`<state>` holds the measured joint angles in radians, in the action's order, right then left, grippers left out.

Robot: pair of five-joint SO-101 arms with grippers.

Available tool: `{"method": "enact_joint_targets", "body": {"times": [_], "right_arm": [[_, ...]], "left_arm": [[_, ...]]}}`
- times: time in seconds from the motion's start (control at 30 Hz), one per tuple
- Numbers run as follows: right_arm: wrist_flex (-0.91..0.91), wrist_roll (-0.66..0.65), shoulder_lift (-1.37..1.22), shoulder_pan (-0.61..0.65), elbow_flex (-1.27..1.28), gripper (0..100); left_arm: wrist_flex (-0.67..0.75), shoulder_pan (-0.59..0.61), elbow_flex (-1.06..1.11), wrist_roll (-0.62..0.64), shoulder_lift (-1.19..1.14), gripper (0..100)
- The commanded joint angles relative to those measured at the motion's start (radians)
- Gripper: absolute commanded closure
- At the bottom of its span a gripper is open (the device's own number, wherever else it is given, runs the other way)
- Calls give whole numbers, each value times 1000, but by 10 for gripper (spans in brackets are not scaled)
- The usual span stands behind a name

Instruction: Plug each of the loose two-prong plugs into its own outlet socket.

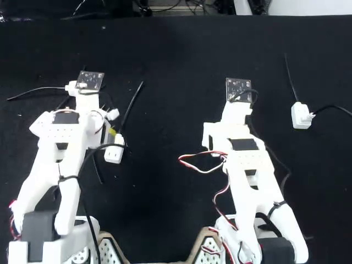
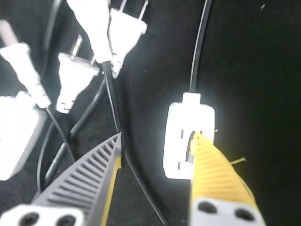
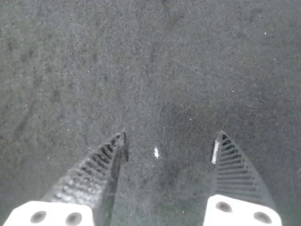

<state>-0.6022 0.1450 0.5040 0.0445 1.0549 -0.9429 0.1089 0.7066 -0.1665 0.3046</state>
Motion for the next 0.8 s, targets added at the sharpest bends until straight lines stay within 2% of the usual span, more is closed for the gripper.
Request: {"method": "enact_joint_targets", "body": {"times": [0.0,0.17,0.33,0.43,0.77], "right_arm": [[20,6,35,-17,-42,730],[20,6,35,-17,-44,730],[20,6,35,-17,-44,730],[20,6,35,-17,-48,730],[20,0,35,-23,-50,730]], "left_arm": [[46,59,5,-12,-8,769],[44,140,-24,-12,-2,769],[44,142,8,-12,-5,769],[44,79,51,-6,-2,769],[48,-265,137,0,6,769]]}}
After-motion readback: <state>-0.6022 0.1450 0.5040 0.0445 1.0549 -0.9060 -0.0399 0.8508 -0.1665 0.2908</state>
